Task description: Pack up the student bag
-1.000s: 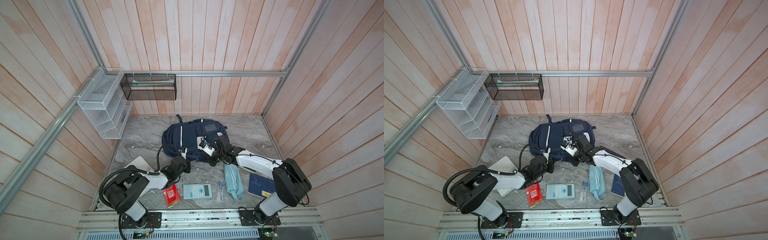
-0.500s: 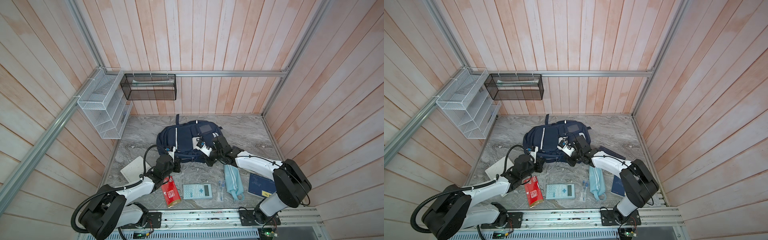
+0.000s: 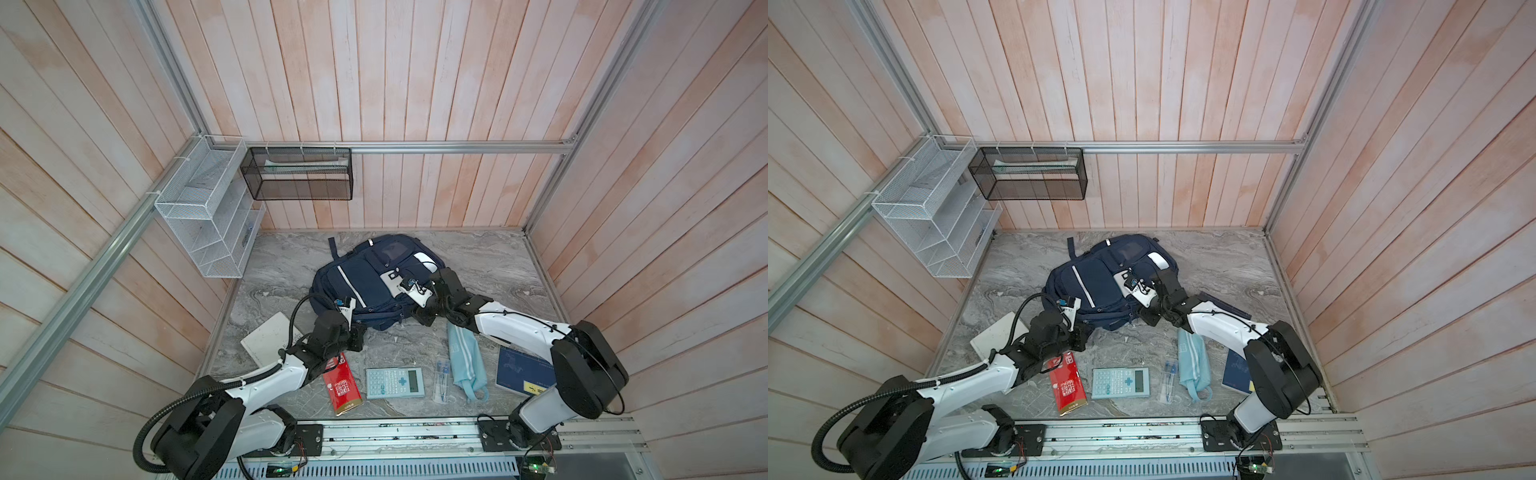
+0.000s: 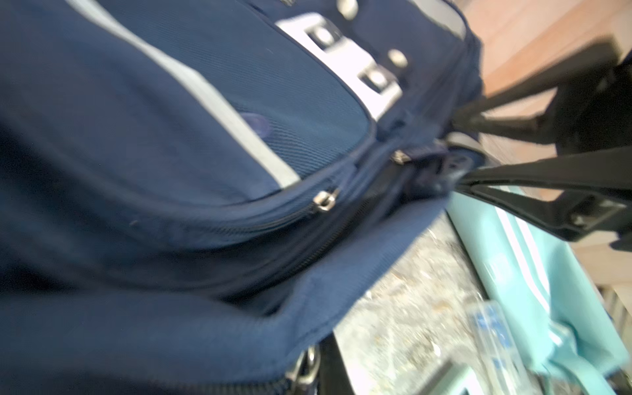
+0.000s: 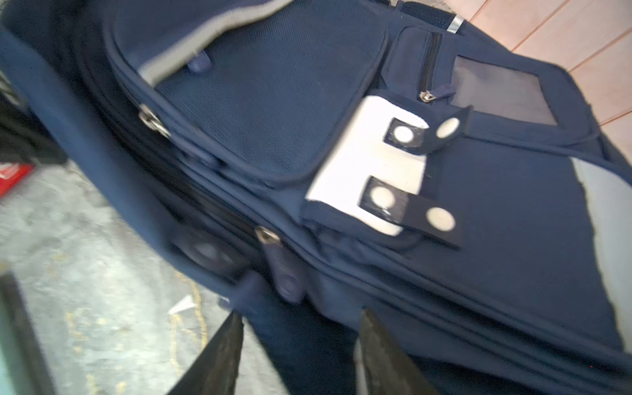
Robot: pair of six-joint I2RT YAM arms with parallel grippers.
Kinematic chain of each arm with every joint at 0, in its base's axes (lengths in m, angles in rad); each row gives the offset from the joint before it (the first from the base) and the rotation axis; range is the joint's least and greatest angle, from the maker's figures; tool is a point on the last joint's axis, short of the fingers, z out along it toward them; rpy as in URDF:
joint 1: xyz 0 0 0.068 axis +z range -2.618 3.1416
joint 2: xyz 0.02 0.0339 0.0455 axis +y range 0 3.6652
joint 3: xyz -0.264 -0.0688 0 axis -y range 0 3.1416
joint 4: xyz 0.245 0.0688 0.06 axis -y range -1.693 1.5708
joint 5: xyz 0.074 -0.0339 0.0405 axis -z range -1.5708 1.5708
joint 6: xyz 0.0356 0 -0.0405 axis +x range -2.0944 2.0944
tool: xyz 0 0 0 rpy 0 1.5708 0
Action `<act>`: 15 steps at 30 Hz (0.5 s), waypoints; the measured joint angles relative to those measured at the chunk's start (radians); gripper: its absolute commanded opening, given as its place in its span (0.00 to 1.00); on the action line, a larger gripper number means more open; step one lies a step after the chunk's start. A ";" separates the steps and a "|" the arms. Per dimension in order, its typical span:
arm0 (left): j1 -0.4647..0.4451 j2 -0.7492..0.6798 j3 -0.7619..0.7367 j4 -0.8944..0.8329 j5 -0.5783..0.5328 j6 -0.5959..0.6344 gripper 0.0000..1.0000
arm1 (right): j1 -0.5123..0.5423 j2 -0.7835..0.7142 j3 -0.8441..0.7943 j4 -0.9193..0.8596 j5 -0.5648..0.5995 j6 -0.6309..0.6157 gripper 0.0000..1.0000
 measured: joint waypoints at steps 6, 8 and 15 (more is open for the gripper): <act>-0.046 0.028 0.055 -0.005 0.024 -0.038 0.00 | 0.105 -0.043 -0.043 0.150 -0.090 -0.061 0.60; -0.046 0.028 0.067 -0.015 0.025 -0.041 0.00 | 0.117 0.014 -0.008 0.150 -0.097 -0.092 0.50; -0.021 0.028 0.074 -0.046 0.028 -0.052 0.00 | 0.127 0.156 0.070 0.088 -0.112 -0.165 0.00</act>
